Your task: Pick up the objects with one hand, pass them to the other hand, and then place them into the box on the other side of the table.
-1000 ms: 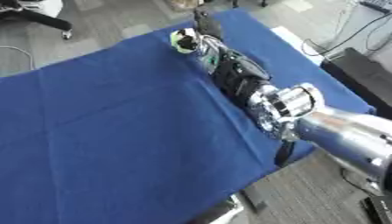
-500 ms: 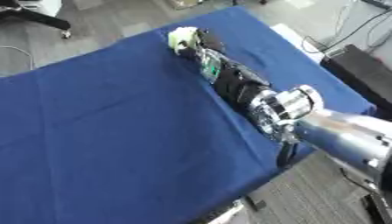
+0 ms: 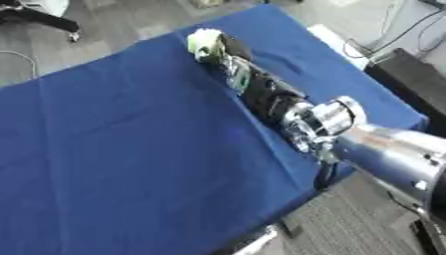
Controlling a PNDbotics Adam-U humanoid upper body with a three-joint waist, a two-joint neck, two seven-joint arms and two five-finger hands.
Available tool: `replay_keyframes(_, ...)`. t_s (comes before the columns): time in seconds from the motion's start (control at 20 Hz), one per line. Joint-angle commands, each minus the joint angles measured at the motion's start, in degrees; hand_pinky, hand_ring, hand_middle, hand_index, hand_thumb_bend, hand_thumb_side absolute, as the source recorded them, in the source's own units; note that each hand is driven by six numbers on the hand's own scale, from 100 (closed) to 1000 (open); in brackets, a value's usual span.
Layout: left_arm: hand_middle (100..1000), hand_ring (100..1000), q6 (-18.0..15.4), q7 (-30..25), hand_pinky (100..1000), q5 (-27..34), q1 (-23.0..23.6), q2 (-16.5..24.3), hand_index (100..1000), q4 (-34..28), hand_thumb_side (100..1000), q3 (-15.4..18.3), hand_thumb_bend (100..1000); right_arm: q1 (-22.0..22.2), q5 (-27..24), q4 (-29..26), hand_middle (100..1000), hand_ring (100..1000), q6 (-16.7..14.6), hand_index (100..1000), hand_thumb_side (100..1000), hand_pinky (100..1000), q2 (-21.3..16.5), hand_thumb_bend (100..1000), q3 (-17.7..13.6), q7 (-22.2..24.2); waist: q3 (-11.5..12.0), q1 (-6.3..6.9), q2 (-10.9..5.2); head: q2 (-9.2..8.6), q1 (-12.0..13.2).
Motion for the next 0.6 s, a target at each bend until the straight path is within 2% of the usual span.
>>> replay_keyframes(0.05,683,632,0.01,-0.06,723,0.20,-0.93,0.15,889,-1.26,829,-0.12,100,-0.70,2.55,-1.34,675,734,0.08,830,207,873,0.63,100,-0.08,-0.13,0.22,0.73,0.55,-0.16,-0.38)
replay_keyframes(0.15,683,632,0.04,-0.05,723,0.21,-0.95,0.14,889,-1.30,829,-0.12,100,-0.64,3.68,-1.79,675,734,0.35,830,207,873,0.87,100,-0.43,-0.27,0.25,0.76,0.58,-0.16,-0.42)
replay_keyframes(0.2,683,632,0.05,-0.04,723,0.23,-0.94,0.13,889,-1.30,831,-0.13,100,-0.64,4.13,-2.27,384,530,0.49,553,198,796,0.89,100,-0.66,-0.78,0.27,0.73,0.62,-0.16,-0.46)
replay_keyframes(0.25,683,632,0.05,-0.03,723,0.26,-0.94,0.11,889,-1.29,831,-0.15,100,-0.50,4.66,-3.08,384,530,0.75,553,198,796,1.02,100,-1.04,-2.42,0.30,0.70,0.68,-0.16,-0.52)
replay_keyframes(0.3,683,632,0.05,-0.02,723,0.28,-0.93,0.10,889,-1.28,832,-0.16,100,-0.36,5.09,-3.63,301,478,0.94,475,198,768,1.18,100,-1.36,-3.90,0.32,0.68,0.71,-0.16,-0.56)
replay_keyframes(0.4,683,632,0.03,-0.02,723,0.31,-0.90,0.09,889,-1.28,832,-0.20,100,-0.14,5.60,-4.33,301,478,1.07,475,198,768,1.39,100,-1.84,-6.47,0.33,0.64,0.75,-0.16,-0.60)
replay_keyframes(0.55,683,632,0.01,-0.03,723,0.31,-0.89,0.09,889,-1.28,832,-0.22,100,-0.05,5.71,-4.20,301,478,0.97,475,198,768,1.51,100,-1.94,-7.86,0.33,0.63,0.76,-0.16,-0.62)
replay_keyframes(0.6,680,630,0.01,0.02,722,0.33,-0.80,0.07,889,-1.25,836,-0.18,100,-0.28,5.50,-4.47,139,338,0.80,336,220,671,1.25,100,-2.23,-8.21,0.28,0.58,0.71,-0.16,-0.58)
